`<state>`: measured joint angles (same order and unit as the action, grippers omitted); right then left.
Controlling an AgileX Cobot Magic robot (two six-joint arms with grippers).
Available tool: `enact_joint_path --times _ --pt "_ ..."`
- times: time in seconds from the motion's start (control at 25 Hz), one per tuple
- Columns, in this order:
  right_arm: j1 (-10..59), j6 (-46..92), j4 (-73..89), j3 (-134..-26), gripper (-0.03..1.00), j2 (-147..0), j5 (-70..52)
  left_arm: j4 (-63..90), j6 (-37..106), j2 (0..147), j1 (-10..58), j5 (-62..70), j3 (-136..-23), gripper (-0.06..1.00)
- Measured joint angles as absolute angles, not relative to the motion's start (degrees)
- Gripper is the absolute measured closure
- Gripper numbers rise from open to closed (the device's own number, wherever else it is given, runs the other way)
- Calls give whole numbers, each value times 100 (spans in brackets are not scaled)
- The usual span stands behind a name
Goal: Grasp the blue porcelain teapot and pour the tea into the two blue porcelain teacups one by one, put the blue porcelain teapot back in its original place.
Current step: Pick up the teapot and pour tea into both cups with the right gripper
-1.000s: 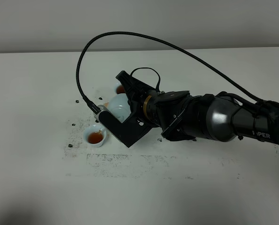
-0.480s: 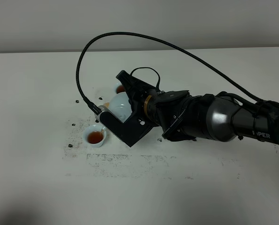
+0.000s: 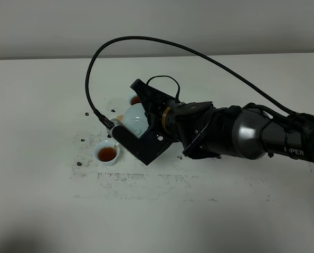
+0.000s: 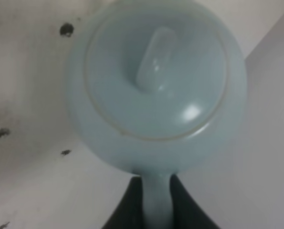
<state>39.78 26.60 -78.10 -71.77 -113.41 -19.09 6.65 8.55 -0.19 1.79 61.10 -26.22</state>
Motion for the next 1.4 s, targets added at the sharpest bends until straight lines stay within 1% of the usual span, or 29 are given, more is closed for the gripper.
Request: enact_joint_path --times 0.84,1.4 --pt "3978 2655 -7863 -7177 89 -11341 -1909 665 855 -19 179 6110 -2622 38" --pt "3978 2395 -7787 -7177 89 -11341 -1883 665 855 -19 179 6110 -2622 38"
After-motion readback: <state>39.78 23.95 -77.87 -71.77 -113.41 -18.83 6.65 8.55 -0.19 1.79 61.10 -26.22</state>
